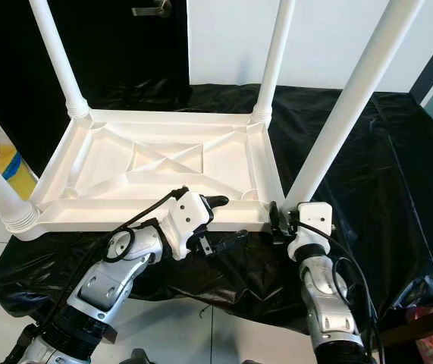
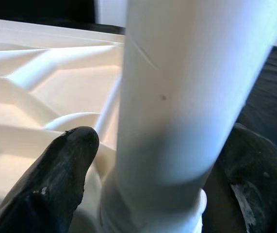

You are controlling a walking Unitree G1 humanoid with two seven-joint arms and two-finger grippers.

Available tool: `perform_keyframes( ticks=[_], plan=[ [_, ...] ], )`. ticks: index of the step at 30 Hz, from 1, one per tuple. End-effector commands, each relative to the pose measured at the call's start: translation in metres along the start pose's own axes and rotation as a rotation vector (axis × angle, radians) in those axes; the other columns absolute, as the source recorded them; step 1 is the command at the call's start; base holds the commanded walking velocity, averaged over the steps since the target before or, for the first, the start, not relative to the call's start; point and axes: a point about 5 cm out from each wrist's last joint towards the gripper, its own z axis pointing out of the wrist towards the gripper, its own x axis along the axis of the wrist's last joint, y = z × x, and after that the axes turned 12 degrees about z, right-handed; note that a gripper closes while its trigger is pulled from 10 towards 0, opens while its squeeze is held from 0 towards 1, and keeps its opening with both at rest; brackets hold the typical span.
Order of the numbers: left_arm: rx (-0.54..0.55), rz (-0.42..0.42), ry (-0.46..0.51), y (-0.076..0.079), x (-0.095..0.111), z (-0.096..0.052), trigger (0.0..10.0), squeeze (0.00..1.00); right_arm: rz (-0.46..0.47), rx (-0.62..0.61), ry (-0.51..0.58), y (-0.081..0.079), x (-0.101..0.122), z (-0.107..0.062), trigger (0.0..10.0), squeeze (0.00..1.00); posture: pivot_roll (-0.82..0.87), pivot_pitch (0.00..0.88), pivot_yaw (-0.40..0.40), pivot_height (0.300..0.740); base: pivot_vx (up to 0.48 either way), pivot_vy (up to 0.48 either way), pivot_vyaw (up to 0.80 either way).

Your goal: Building children table

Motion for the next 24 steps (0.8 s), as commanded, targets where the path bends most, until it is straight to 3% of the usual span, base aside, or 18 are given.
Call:
perform_keyframes(
  ticks=[1,8,13,16,17,18,19,24],
  plan=[
    [0.022,-0.003,-0.008,0.001,-0.001,0.001,10.0,0.00,-0.007,0.054,0.000,0.002,0.004,0.002,10.0,0.00,0.01,0.025,-0.068,0.740,0.000,0.000,0.00],
    [0.019,-0.005,-0.008,0.002,-0.001,0.001,10.0,0.00,-0.033,0.115,-0.014,0.006,0.007,0.008,10.0,0.00,0.01,0.030,-0.065,0.740,0.000,0.000,0.00],
    [0.017,-0.009,-0.007,0.003,-0.001,0.002,10.0,0.00,-0.072,0.290,-0.071,0.001,0.011,0.023,10.0,0.00,0.01,0.033,-0.069,0.740,0.000,0.000,0.00],
    [0.020,-0.010,-0.007,0.002,0.000,0.002,10.0,0.00,-0.071,0.317,-0.083,0.001,0.012,0.025,10.0,0.00,0.01,0.033,-0.069,0.740,0.000,0.000,0.00],
    [0.022,-0.010,-0.007,0.002,0.000,0.002,10.0,0.00,-0.080,0.329,-0.089,0.001,0.012,0.026,8.7,0.00,0.01,0.035,-0.071,0.740,0.000,0.000,0.00],
    [0.025,-0.011,-0.007,0.002,0.000,0.002,10.0,0.00,-0.096,0.338,-0.098,0.001,0.011,0.027,1.6,0.00,0.02,0.037,-0.076,0.740,0.000,0.000,0.00],
    [0.028,-0.012,-0.007,0.002,0.000,0.002,10.0,0.00,-0.102,0.346,-0.114,0.002,0.008,0.026,0.0,0.00,0.02,0.037,-0.076,0.740,0.000,0.000,0.00],
    [0.033,-0.013,-0.008,0.002,0.000,0.002,10.0,0.00,-0.104,0.358,-0.136,0.004,0.004,0.026,0.0,0.00,0.02,0.040,-0.079,0.740,0.000,0.000,0.00]
  ],
)
